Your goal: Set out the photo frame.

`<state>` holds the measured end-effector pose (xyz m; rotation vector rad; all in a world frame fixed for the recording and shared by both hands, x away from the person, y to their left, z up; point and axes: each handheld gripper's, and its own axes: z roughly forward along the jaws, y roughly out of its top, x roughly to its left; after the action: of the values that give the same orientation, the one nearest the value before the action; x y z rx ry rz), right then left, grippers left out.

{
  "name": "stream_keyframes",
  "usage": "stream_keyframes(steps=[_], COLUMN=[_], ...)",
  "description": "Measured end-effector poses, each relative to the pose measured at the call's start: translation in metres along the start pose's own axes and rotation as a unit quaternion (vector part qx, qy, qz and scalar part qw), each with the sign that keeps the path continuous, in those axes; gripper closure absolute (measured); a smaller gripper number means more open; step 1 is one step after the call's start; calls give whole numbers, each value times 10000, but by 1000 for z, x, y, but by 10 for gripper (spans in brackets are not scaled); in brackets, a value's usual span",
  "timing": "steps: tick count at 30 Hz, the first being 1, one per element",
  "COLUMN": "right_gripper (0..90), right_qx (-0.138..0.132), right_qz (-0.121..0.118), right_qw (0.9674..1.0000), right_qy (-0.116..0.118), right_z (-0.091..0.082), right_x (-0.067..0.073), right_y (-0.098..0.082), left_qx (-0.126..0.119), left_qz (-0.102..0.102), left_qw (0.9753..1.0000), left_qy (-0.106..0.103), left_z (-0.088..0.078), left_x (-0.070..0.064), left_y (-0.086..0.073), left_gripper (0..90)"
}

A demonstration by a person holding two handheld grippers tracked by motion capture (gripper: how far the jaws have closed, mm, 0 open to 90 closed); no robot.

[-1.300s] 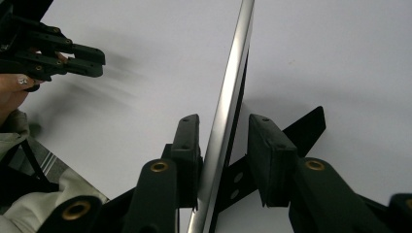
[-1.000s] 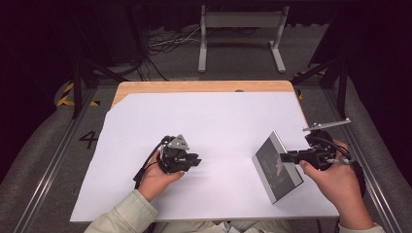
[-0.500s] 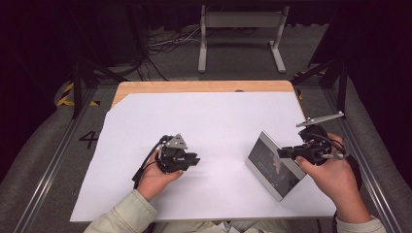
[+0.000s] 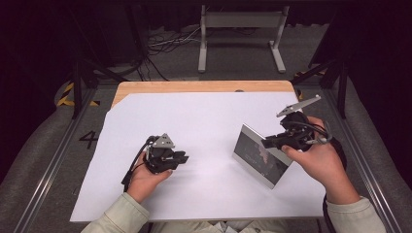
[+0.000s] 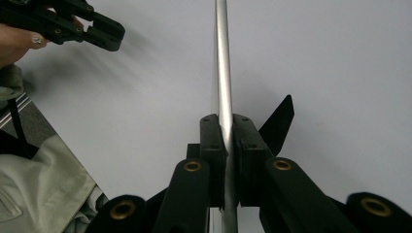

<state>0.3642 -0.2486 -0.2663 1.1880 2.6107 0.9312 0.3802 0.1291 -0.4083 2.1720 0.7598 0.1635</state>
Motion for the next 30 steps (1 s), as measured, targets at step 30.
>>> stream_keyframes(steps=[30], right_gripper=[849], right_qx=[126], right_qz=[-2826], right_qw=[9501], right_qy=[1313], right_z=[39], right_x=[0], right_y=[66], left_qx=[44], left_qz=[-135], left_qw=[9998], left_qy=[152], left_z=[0], left_x=[11], left_y=[-8], left_gripper=[746])
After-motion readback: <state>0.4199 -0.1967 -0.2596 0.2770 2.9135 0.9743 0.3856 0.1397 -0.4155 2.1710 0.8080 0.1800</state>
